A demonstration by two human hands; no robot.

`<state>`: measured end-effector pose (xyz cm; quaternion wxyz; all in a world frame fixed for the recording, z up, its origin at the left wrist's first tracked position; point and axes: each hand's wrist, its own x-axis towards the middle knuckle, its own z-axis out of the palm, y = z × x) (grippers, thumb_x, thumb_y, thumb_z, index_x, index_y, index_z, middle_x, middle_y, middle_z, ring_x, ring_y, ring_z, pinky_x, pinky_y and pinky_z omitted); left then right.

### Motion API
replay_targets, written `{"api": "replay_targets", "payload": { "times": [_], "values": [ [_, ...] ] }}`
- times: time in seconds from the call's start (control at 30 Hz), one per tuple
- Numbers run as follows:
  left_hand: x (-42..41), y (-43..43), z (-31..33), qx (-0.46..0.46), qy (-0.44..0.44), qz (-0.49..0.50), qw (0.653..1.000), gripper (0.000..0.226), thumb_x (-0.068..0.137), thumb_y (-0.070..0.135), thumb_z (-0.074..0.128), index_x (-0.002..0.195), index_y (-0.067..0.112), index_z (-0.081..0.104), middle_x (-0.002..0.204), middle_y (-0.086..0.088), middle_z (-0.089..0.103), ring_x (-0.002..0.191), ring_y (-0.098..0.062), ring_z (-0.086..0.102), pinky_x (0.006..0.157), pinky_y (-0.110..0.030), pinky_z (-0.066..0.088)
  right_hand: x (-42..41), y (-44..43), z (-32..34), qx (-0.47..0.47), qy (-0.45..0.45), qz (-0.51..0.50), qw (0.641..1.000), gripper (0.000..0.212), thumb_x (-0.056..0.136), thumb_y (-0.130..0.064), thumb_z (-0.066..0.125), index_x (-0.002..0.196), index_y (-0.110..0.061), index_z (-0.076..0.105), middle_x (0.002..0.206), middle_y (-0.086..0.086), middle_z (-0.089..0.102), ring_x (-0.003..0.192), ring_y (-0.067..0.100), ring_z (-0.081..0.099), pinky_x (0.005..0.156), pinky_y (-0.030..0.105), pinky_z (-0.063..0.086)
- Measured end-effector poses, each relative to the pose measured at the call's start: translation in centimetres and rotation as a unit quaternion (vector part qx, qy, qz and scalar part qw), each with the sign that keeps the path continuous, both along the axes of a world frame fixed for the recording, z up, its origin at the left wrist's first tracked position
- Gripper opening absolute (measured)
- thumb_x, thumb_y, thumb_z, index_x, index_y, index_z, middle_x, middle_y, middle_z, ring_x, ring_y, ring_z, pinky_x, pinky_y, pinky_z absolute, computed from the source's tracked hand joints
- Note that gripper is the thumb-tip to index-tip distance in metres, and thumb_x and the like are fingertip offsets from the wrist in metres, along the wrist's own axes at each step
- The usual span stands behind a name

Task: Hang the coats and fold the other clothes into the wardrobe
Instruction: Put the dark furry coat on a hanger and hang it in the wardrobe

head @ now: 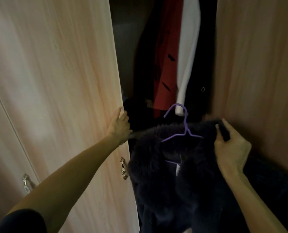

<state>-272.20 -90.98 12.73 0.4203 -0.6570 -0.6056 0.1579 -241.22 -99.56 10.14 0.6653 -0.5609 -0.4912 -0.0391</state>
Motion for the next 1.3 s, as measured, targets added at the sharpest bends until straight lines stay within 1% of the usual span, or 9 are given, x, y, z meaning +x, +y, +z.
{"api": "replay_targets", "payload": {
  "times": [0.17, 0.33, 0.47, 0.57, 0.73, 0.87, 1.0, 1.17, 1.3],
  "values": [
    [0.2, -2.2, -0.1, 0.011, -0.015, -0.017, 1.0, 0.048, 0.096, 0.046, 0.032, 0.123, 0.018, 0.059, 0.139, -0.006, 0.043, 0.142, -0.027, 0.013, 0.112, -0.053, -0.011, -0.1, -1.7, 0.4, -0.009, 0.017, 0.0, 1.0, 0.034, 0.091, -0.02, 0.062, 0.124, -0.012, 0.062, 0.106, 0.019, 0.069, 0.087, 0.034, 0.068, 0.085, 0.043, 0.054],
    [0.3, -6.5, -0.4, 0.023, -0.011, -0.051, 0.998, 0.045, 0.096, 0.04, 0.034, 0.127, 0.016, 0.055, 0.141, -0.008, 0.04, 0.143, -0.028, 0.012, 0.115, -0.053, -0.006, 0.1, -5.5, 0.9, -0.022, 0.026, -0.002, 0.999, 0.034, 0.093, -0.022, 0.059, 0.125, -0.01, 0.061, 0.112, 0.016, 0.067, 0.099, 0.032, 0.065, 0.093, 0.035, 0.049],
    [-0.1, -10.9, -0.6, 0.03, -0.007, -0.083, 0.996, 0.047, 0.096, 0.041, 0.032, 0.13, 0.016, 0.052, 0.142, -0.008, 0.04, 0.143, -0.028, 0.012, 0.115, -0.053, -0.002, 0.3, -9.7, 1.0, -0.03, 0.03, -0.013, 0.999, 0.035, 0.094, -0.024, 0.058, 0.126, -0.011, 0.061, 0.112, 0.016, 0.068, 0.096, 0.032, 0.066, 0.09, 0.036, 0.049],
    [-0.7, -14.5, -1.1, 0.041, 0.0, -0.101, 0.994, 0.049, 0.097, 0.042, 0.03, 0.135, 0.017, 0.047, 0.144, -0.009, 0.038, 0.143, -0.028, 0.011, 0.116, -0.053, -0.005, 0.2, -13.0, 1.1, -0.036, 0.036, -0.016, 0.999, 0.036, 0.094, -0.028, 0.057, 0.127, -0.014, 0.06, 0.111, 0.016, 0.069, 0.092, 0.035, 0.067, 0.088, 0.044, 0.053],
    [-1.6, -21.2, -1.2, 0.046, -0.013, -0.115, 0.992, 0.05, 0.098, 0.039, 0.031, 0.14, 0.012, 0.038, 0.15, -0.009, 0.031, 0.145, -0.028, 0.005, 0.116, -0.05, -0.005, -0.2, -18.3, 1.6, -0.043, 0.04, -0.01, 0.998, 0.036, 0.095, -0.024, 0.056, 0.128, -0.01, 0.059, 0.119, 0.015, 0.065, 0.108, 0.03, 0.062, 0.097, 0.036, 0.048],
    [-3.2, -26.0, -1.1, 0.044, -0.018, -0.12, 0.992, 0.041, 0.096, 0.036, 0.037, 0.127, 0.013, 0.053, 0.148, -0.011, 0.035, 0.145, -0.028, 0.009, 0.115, -0.051, -0.007, -0.8, -21.4, 1.9, -0.05, 0.045, 0.01, 0.998, 0.036, 0.095, -0.022, 0.056, 0.127, -0.008, 0.059, 0.118, 0.017, 0.065, 0.106, 0.031, 0.063, 0.093, 0.033, 0.046],
    [-4.7, -31.0, -1.2, 0.024, -0.045, -0.114, 0.992, 0.029, 0.075, 0.028, 0.068, 0.098, 0.01, 0.07, 0.121, -0.014, 0.061, 0.132, -0.031, 0.041, 0.114, -0.047, -0.003, -0.9, -23.2, 1.8, -0.054, 0.04, 0.036, 0.997, 0.035, 0.094, -0.022, 0.057, 0.127, -0.009, 0.06, 0.118, 0.015, 0.066, 0.107, 0.03, 0.063, 0.093, 0.033, 0.046],
    [-5.3, -36.4, -1.6, 0.047, -0.057, -0.008, 0.997, 0.042, 0.093, 0.034, 0.038, 0.127, 0.014, 0.052, 0.149, -0.012, 0.032, 0.145, -0.027, 0.005, 0.115, -0.05, -0.007, -0.6, -25.0, 1.9, -0.045, 0.032, 0.077, 0.996, 0.035, 0.094, -0.022, 0.058, 0.126, -0.008, 0.061, 0.119, 0.013, 0.065, 0.108, 0.027, 0.063, 0.095, 0.031, 0.045],
    [-5.4, -40.4, -1.0, 0.016, -0.049, 0.108, 0.993, 0.048, 0.093, 0.036, 0.037, 0.137, 0.017, 0.042, 0.154, -0.009, 0.021, 0.145, -0.026, -0.004, 0.115, -0.054, -0.001, -0.2, -26.7, 2.1, -0.036, 0.035, 0.12, 0.992, 0.033, 0.093, -0.021, 0.059, 0.123, -0.007, 0.062, 0.118, 0.01, 0.067, 0.108, 0.024, 0.063, 0.09, 0.021, 0.041]
  ]
}}
